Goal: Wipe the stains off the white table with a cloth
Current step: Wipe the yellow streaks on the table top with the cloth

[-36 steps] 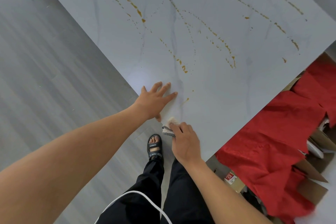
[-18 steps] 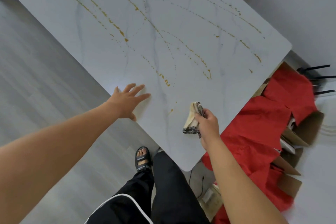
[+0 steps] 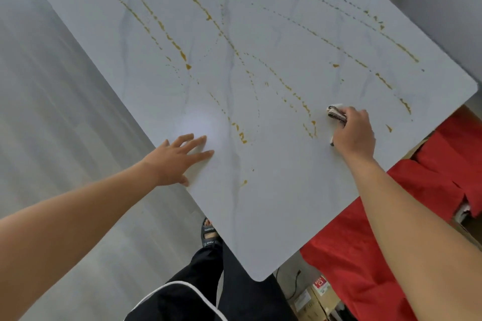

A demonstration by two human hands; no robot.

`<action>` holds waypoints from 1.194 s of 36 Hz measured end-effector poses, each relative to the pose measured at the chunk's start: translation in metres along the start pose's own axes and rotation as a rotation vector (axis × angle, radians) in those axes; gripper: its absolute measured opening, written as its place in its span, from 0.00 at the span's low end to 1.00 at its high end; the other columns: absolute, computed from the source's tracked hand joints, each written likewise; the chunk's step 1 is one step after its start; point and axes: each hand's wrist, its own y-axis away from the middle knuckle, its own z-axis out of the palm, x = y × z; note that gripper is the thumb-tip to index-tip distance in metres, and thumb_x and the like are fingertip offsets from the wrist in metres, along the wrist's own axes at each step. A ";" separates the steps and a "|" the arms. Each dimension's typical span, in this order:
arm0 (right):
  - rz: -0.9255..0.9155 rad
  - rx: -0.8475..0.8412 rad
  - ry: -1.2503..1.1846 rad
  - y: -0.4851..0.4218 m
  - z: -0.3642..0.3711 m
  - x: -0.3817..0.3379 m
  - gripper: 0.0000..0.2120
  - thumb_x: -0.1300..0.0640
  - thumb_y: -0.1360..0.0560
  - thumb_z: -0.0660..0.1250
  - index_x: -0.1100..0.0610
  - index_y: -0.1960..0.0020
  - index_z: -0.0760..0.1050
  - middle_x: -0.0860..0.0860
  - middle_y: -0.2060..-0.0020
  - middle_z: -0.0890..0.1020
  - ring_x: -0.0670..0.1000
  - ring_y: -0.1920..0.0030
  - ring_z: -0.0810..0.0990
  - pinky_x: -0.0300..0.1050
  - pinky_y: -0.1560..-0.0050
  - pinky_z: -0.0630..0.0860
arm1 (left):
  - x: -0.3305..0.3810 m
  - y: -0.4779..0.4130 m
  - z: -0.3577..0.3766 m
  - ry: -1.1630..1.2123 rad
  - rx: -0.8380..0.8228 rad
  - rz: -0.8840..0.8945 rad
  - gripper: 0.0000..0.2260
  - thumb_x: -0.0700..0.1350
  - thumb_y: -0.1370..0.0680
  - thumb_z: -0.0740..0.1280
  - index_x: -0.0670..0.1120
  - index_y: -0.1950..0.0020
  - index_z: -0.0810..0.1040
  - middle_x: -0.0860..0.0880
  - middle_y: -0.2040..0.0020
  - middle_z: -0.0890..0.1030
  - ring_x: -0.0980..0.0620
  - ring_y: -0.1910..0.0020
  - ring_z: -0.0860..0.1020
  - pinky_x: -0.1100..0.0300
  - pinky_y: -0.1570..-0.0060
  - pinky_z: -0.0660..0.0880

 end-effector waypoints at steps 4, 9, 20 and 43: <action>-0.022 0.012 0.057 -0.026 0.013 0.003 0.23 0.63 0.23 0.57 0.48 0.31 0.71 0.57 0.41 0.72 0.63 0.45 0.76 0.53 0.50 0.73 | 0.004 -0.005 -0.002 0.003 0.003 -0.032 0.51 0.60 0.24 0.73 0.66 0.21 0.33 0.55 0.19 0.32 0.46 0.18 0.40 0.41 0.27 0.66; 0.042 0.054 -0.021 -0.021 0.037 -0.004 0.22 0.63 0.22 0.58 0.50 0.30 0.72 0.58 0.40 0.72 0.62 0.40 0.74 0.53 0.50 0.72 | 0.010 -0.007 -0.006 -0.016 0.017 -0.050 0.53 0.58 0.26 0.76 0.66 0.20 0.34 0.53 0.18 0.34 0.43 0.19 0.42 0.40 0.28 0.67; -0.563 -0.084 0.125 0.045 0.071 -0.009 0.23 0.67 0.30 0.63 0.55 0.36 0.75 0.59 0.51 0.76 0.63 0.55 0.76 0.57 0.64 0.78 | 0.010 -0.006 -0.011 -0.036 0.005 -0.047 0.55 0.61 0.27 0.75 0.65 0.20 0.32 0.52 0.18 0.32 0.42 0.19 0.40 0.37 0.26 0.63; -0.523 -0.005 0.137 0.132 0.121 -0.055 0.20 0.67 0.31 0.65 0.58 0.41 0.79 0.57 0.57 0.75 0.60 0.62 0.74 0.51 0.69 0.75 | 0.002 -0.009 0.001 -0.057 0.077 -0.010 0.55 0.62 0.29 0.77 0.65 0.19 0.36 0.51 0.18 0.36 0.41 0.19 0.44 0.36 0.30 0.68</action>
